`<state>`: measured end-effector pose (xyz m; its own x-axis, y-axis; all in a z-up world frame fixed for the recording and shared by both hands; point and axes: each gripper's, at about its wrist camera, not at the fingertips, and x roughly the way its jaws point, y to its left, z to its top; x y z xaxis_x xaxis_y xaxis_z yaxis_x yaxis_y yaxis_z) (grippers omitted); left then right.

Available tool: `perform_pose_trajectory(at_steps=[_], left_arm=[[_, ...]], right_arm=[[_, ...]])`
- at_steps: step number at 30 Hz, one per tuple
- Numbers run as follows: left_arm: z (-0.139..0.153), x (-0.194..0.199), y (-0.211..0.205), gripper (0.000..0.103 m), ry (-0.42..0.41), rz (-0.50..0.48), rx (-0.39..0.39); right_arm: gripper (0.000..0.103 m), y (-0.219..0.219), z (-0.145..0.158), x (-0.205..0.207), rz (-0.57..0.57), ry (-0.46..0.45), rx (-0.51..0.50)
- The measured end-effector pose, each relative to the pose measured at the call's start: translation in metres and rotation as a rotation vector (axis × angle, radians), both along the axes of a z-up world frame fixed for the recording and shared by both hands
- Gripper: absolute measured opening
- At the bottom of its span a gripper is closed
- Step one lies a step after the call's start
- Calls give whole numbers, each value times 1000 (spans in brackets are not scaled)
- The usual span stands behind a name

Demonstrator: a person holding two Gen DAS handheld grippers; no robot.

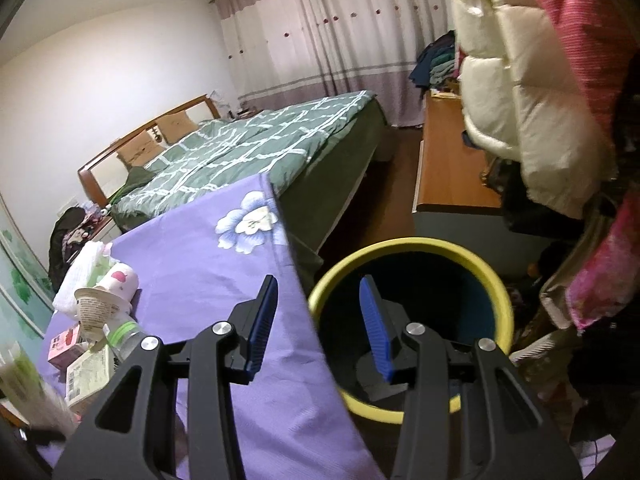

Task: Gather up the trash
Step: 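Carry the bottle over the yellow-rimmed bin and open the left tool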

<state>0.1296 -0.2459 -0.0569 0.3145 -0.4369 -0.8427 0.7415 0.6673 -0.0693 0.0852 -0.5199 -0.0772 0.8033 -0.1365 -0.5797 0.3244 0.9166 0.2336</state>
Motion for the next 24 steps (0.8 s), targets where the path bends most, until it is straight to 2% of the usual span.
perform_pose_trajectory(at_steps=[7,13,17,24], left_arm=[[9,42,-86,52,1,-70,-51],[-3,74,-165,52,22,-105,-23],[0,81,-191,52,22,-113,-4],[24,86,-178,52,-19,-83,-24]], right_arm=[[41,-36,9,-38,-110,-22,-22],[41,-60,7,-54,-151,-23,-11],[41,-75,0,-60,-183,-13,2],[41,-80,-21,-34,-157,35,33]])
